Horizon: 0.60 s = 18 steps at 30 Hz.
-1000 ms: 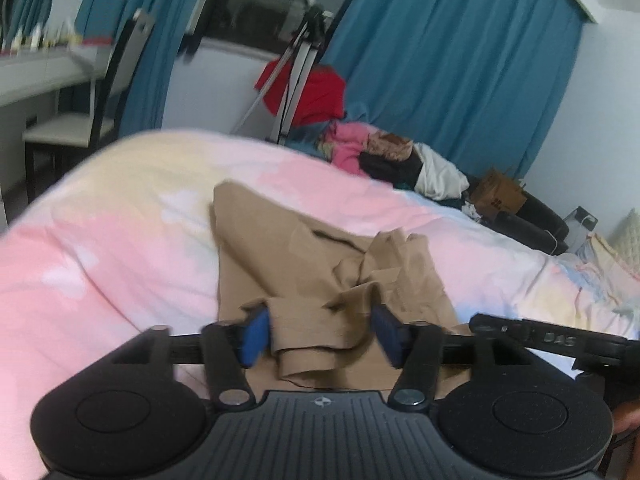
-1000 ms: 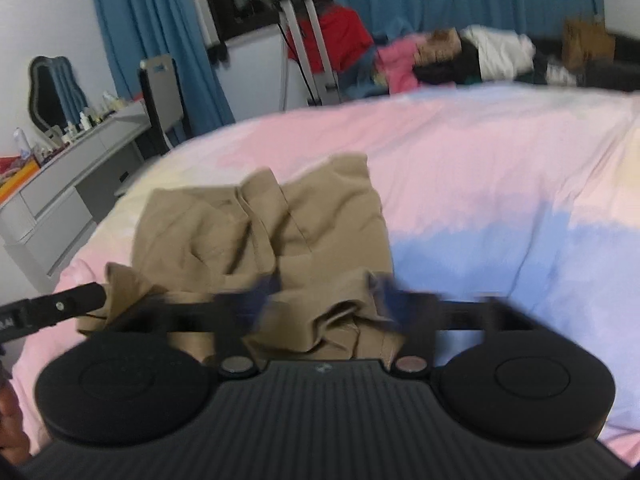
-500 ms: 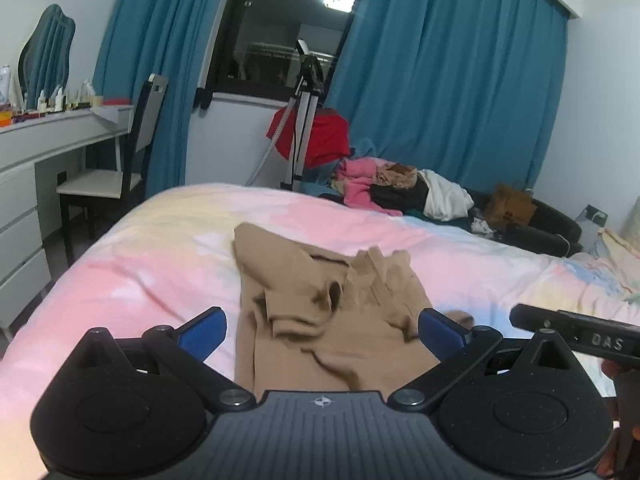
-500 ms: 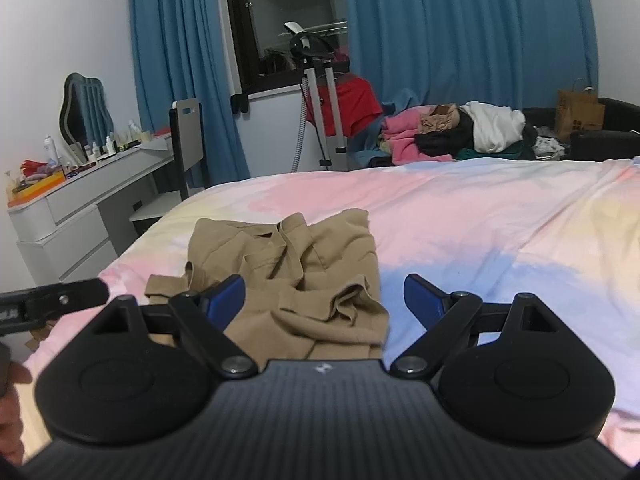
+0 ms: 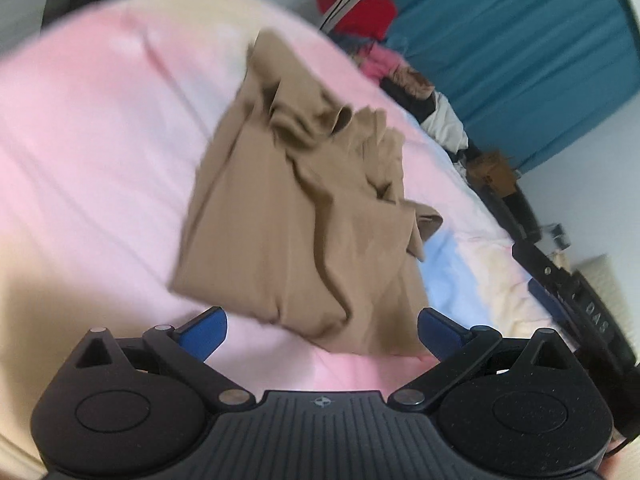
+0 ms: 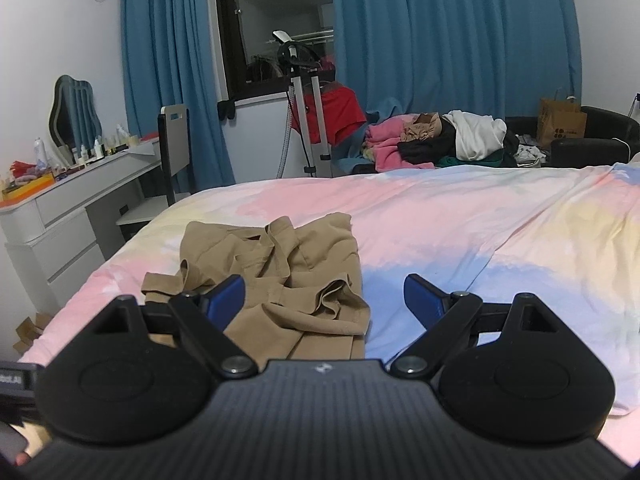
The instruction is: Fold clothes
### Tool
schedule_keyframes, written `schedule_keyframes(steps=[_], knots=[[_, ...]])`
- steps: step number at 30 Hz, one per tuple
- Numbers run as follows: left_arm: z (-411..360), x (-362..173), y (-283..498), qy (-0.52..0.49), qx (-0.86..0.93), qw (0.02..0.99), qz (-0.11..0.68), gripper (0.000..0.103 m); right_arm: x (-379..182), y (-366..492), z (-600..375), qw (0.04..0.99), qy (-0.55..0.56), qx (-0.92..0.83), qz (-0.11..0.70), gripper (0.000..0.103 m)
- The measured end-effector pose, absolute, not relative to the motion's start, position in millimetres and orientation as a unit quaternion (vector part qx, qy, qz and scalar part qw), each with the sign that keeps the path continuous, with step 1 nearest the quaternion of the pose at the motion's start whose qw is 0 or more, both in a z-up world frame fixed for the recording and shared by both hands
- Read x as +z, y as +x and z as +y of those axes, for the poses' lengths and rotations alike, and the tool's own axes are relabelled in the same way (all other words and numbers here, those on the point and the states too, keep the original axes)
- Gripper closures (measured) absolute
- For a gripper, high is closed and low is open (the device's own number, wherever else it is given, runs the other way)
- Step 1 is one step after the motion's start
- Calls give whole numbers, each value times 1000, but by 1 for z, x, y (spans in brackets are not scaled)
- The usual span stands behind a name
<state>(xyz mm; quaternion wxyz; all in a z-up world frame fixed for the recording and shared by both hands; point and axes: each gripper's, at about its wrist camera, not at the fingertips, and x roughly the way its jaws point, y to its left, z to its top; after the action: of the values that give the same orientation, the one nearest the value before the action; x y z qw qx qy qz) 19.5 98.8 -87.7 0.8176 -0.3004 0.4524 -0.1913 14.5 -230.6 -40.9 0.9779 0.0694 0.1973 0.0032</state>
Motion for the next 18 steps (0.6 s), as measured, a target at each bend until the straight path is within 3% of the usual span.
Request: schedule_keyframes(steps=[3, 10, 12, 16, 18], knots=[[103, -104, 27, -346, -189, 796, 460, 9, -44, 17, -229, 976, 69, 5, 205, 15], [117, -129, 45, -423, -143, 777, 445, 44, -51, 24, -224, 974, 66, 9, 217, 15], [123, -134, 45, -444, -138, 770, 437, 55, -52, 25, -223, 973, 66, 10, 220, 15], [132, -133, 40, -469, -132, 770, 412, 92, -53, 24, -222, 973, 63, 9, 221, 15], [133, -128, 37, -469, -139, 776, 398, 93, -52, 23, -221, 973, 61, 8, 221, 15]])
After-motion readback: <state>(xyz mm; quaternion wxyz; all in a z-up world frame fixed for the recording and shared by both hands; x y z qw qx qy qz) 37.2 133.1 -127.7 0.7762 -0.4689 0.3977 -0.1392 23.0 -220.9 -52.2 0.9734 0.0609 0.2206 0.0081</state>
